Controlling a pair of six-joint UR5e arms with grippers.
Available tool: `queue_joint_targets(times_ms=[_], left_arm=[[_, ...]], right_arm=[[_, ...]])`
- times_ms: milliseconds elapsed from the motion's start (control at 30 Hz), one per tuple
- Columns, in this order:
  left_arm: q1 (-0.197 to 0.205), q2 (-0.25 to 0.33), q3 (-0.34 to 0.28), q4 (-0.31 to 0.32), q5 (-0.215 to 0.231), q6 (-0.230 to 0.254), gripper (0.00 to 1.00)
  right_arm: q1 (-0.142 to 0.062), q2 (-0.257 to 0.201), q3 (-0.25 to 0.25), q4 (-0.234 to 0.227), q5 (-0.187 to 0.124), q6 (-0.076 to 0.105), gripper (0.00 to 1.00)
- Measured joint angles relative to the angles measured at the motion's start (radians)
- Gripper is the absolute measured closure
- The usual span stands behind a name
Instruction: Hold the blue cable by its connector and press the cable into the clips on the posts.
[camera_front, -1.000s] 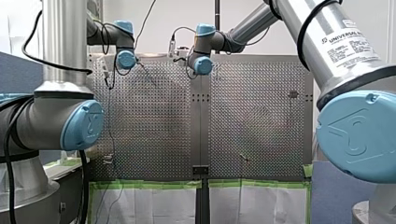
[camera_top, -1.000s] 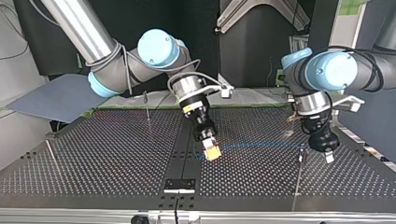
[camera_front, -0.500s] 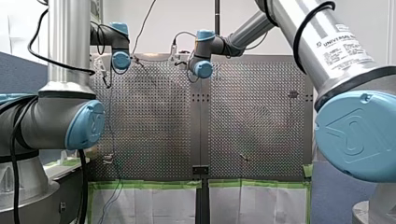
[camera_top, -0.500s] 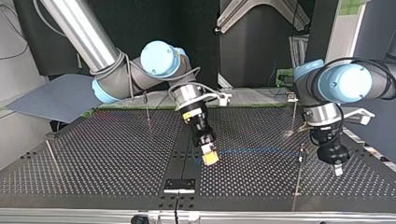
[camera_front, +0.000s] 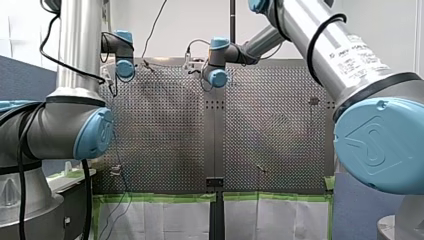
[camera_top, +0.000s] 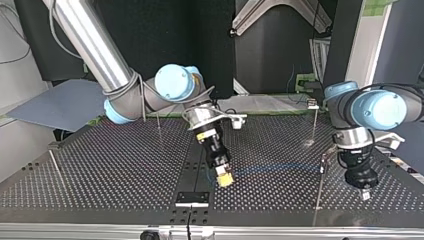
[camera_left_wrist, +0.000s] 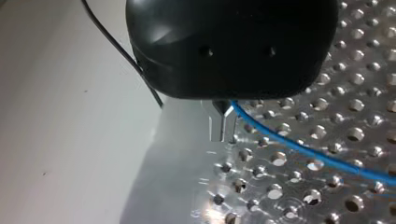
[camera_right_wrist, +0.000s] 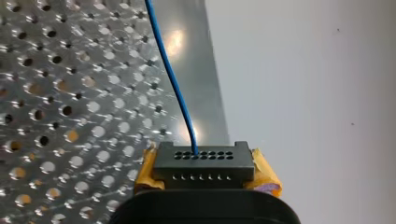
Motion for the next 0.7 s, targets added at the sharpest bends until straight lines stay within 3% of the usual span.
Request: queue_joint_targets(times_ms=[333, 700], left_arm=[[0.015, -0.031, 0.01, 0.007, 0.08, -0.018, 1.0], [0.02, -0.034, 0.014, 0.008, 0.13, -0.049, 1.0]], right_arm=[[-0.007, 0.034, -0.083, 0.041, -0.013, 0.011, 1.0], [-0.021, 0.036, -0.101, 0.058, -0.024, 0.024, 1.0]])
